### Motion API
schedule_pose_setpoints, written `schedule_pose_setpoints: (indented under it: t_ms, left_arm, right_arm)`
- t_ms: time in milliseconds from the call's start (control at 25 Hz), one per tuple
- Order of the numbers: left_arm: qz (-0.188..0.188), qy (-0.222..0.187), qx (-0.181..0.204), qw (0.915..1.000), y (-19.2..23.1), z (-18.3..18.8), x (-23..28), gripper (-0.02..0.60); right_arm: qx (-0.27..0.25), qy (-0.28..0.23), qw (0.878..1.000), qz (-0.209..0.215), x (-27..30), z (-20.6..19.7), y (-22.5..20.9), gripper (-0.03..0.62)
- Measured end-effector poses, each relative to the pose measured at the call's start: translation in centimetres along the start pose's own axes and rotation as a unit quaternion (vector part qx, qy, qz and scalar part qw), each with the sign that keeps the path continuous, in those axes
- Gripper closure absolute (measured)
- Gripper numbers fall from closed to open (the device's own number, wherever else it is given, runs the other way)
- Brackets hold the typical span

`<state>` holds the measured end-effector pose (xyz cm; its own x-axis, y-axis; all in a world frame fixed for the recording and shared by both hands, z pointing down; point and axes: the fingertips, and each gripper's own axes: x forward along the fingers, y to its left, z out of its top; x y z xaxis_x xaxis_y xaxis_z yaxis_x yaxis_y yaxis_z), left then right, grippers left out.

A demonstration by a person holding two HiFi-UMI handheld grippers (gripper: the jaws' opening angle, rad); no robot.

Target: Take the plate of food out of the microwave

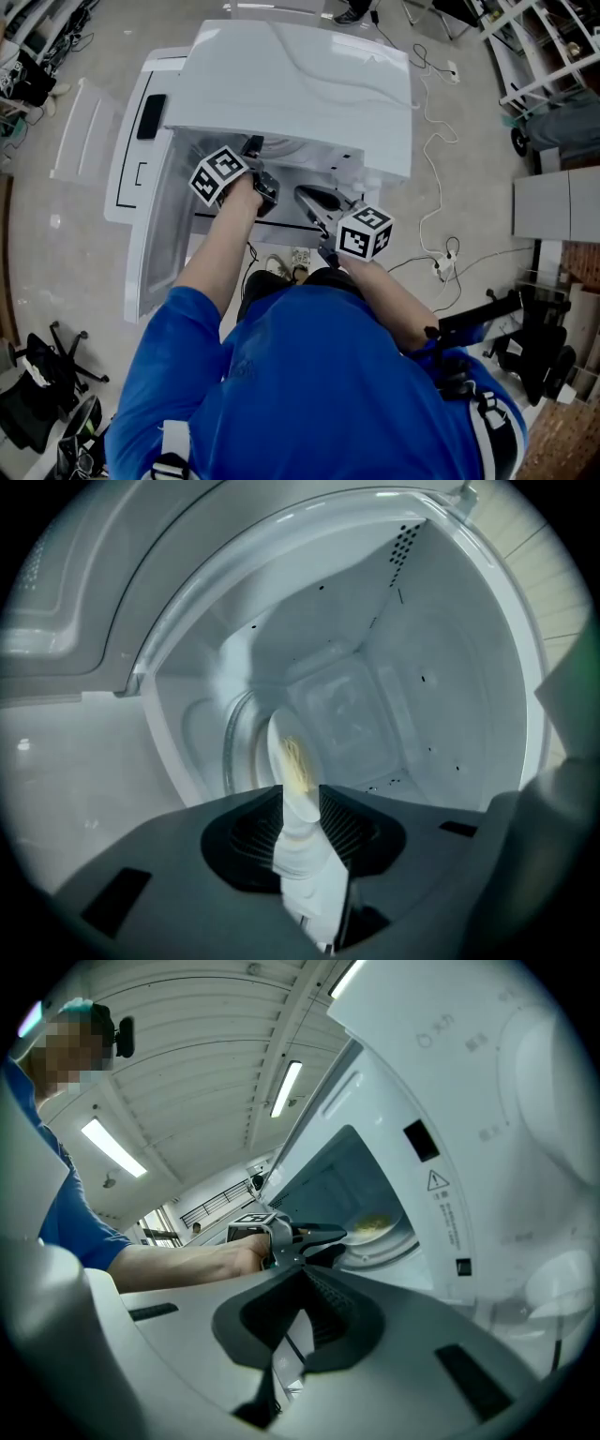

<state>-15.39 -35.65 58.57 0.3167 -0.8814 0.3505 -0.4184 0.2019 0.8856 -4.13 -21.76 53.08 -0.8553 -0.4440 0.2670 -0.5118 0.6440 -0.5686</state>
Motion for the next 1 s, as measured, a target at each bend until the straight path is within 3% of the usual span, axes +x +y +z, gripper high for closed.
schedule_pose_setpoints:
  t_ms: [320, 480, 1000]
  left_arm:
    - [0.011, -0.010, -0.105, 0.9943, 0.2, -0.1, 1.1, 0.465]
    - [0.034, -0.004, -0.146, 0.9886, 0.6, -0.3, 1.2, 0.465]
    - [0.074, -0.016, -0.156, 0.9848, 1.2, -0.2, 1.2, 0.465]
  right_arm:
    - [-0.002, -0.003, 1.000, -0.001, -0.5, 0.3, 0.0, 0.597]
    - [-0.001, -0.004, 1.000, 0.000, -0.7, 0.3, 0.0, 0.597]
    - [-0.002, -0.004, 1.000, 0.004, -1.2, 0.0, 0.5, 0.597]
